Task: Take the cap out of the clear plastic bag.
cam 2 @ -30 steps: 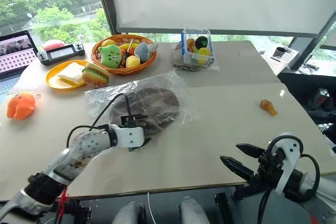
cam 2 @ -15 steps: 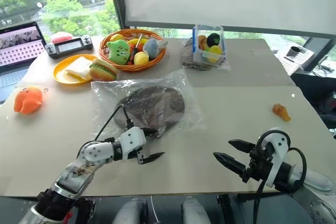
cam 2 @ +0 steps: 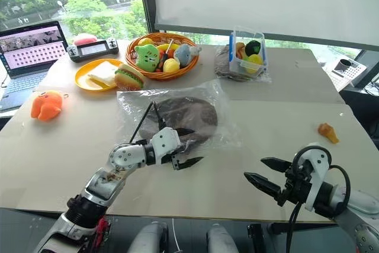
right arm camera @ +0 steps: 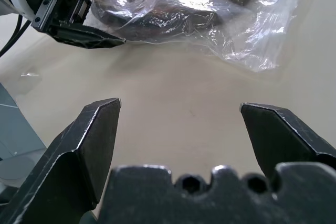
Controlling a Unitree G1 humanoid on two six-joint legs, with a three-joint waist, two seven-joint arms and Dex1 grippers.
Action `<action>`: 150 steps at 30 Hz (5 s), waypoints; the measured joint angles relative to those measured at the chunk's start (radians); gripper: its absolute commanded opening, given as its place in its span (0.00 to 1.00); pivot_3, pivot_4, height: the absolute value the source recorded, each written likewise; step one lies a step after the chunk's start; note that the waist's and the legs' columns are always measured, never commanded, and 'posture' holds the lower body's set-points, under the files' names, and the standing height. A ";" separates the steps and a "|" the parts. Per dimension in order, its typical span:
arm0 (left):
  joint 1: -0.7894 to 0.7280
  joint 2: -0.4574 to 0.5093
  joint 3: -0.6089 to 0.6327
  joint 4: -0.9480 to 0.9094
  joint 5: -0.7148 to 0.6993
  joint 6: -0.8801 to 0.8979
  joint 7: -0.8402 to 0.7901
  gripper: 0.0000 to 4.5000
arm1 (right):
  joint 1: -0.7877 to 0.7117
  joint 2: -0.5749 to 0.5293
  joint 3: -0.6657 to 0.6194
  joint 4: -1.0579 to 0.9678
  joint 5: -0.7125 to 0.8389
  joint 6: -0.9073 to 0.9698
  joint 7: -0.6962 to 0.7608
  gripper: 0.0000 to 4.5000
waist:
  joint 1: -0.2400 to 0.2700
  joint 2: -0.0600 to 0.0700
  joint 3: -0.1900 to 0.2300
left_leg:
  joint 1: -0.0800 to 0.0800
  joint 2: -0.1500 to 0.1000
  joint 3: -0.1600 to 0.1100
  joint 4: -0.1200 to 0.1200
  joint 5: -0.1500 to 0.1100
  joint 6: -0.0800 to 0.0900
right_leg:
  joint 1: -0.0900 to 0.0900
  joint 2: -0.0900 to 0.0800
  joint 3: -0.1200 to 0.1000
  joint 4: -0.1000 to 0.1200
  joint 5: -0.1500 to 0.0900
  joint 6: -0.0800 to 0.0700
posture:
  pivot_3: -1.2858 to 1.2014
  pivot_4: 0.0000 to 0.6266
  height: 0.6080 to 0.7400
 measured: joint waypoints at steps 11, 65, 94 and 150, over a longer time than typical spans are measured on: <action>-0.194 -0.237 -0.200 0.288 0.221 0.076 0.084 1.00 | 0.024 0.008 -0.030 -0.004 0.002 0.000 -0.022 0.99 | -0.005 0.000 0.000 | -0.005 -0.002 -0.006 0.001 0.000 0.001 | -0.002 0.001 -0.002 -0.001 0.000 0.001 | 0.52 0.24 1.00; -0.079 0.125 -0.101 0.374 0.052 -0.642 -0.208 0.02 | 0.160 0.191 0.035 -0.027 -0.229 -0.115 -0.175 1.00 | -0.027 0.007 -0.002 | -0.004 -0.002 -0.013 0.000 0.000 0.001 | 0.000 0.002 -0.003 0.000 0.001 -0.003 | 0.52 0.24 1.00; 0.103 0.508 0.300 0.815 -0.353 -1.276 -0.701 0.02 | 0.003 0.176 0.234 0.062 -0.346 -0.209 -0.099 1.00 | -0.028 0.008 -0.002 | -0.004 0.001 -0.013 0.001 0.000 0.002 | 0.000 0.003 -0.009 0.002 0.001 -0.006 | 0.52 0.24 1.00; 0.563 0.418 0.376 -0.385 -0.290 0.075 0.178 0.99 | -0.262 0.049 0.366 -0.125 -0.230 -0.095 -0.004 1.00 | -0.028 0.003 0.004 | 0.000 0.001 -0.015 0.000 0.000 0.001 | 0.000 0.001 -0.016 0.015 -0.009 -0.012 | 0.52 0.24 1.00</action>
